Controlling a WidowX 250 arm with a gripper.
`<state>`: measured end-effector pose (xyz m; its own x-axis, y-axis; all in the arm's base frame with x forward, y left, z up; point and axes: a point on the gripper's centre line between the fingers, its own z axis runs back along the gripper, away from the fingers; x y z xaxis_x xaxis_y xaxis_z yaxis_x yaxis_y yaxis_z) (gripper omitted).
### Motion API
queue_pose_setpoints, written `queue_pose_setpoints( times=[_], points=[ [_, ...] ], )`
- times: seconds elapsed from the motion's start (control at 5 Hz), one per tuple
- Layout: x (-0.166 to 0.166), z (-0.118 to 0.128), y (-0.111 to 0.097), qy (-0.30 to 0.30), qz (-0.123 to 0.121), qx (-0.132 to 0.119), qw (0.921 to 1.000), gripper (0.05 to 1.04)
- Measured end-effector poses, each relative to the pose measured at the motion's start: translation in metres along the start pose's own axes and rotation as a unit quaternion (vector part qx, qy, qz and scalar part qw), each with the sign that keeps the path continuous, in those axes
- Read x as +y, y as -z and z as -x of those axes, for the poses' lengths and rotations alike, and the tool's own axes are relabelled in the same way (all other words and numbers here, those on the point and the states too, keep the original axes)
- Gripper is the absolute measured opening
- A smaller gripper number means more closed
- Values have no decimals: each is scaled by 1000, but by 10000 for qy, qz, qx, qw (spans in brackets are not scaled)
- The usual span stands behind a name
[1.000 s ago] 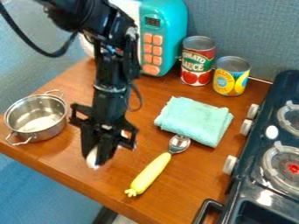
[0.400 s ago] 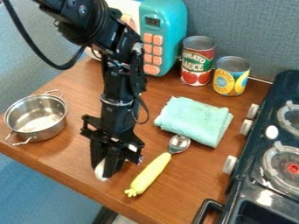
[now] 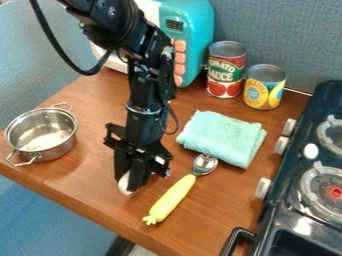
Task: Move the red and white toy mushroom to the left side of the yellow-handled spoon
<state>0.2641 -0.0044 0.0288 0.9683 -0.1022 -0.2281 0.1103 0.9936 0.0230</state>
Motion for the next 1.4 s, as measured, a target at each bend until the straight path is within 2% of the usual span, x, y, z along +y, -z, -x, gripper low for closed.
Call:
queue_pose_setpoints(
  times=[0.2,0.4,0.6,0.8,1.0,1.2,1.4],
  points=[
    [-2,-1,4,-136,51,60,9999,337],
    [-8,2,4,-323,246,155,9991,639],
    [-9,6,-4,-384,281,156,9987,938],
    [-9,1,-39,-408,326,-367,9980,1006],
    [-7,-18,-75,-392,299,-879,9949,1003],
    [-4,-45,-96,-189,231,-1318,9908,1001],
    [0,-68,-88,-37,122,-1453,9893,1001]
  ],
)
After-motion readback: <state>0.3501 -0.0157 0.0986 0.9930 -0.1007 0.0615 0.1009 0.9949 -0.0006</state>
